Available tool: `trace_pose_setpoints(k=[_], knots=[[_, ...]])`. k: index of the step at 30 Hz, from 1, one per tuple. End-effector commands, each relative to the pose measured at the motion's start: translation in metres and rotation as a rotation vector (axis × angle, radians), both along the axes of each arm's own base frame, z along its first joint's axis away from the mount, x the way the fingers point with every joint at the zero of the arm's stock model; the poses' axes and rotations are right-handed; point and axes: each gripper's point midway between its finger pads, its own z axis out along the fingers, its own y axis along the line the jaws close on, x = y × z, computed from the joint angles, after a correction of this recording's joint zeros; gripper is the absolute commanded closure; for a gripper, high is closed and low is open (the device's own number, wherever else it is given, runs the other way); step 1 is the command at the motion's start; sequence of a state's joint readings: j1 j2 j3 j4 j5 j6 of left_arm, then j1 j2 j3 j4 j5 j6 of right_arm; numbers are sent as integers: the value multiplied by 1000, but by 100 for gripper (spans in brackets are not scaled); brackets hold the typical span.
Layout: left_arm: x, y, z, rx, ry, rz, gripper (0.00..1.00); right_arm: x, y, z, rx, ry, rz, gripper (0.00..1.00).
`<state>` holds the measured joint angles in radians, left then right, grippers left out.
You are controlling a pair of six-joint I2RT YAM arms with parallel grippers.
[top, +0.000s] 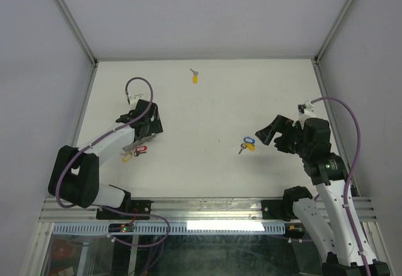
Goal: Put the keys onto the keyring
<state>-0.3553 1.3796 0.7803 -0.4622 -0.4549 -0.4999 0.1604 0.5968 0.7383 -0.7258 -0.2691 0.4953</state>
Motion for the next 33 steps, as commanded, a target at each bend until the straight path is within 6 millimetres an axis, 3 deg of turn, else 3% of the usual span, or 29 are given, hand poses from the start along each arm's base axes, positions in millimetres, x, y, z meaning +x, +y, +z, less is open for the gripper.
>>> trace_pose_setpoints(k=[1,8,19,25,33], knots=[[38,-9,15,-25,-89,-49,1,8,6,11,20,-60,37,4],[47,-17,-9,-35,-33,-102,1,7,7,11,21,-61,46,4],[47,-31,-30,-90,14,-157,1,6,9,10,27,-56,59,4],[37,-59,-32,-200,17,-232,1,6,10,11,28,-58,58,4],[8,-130,-26,-239,15,-385,5,5,11,10,44,-47,54,4]])
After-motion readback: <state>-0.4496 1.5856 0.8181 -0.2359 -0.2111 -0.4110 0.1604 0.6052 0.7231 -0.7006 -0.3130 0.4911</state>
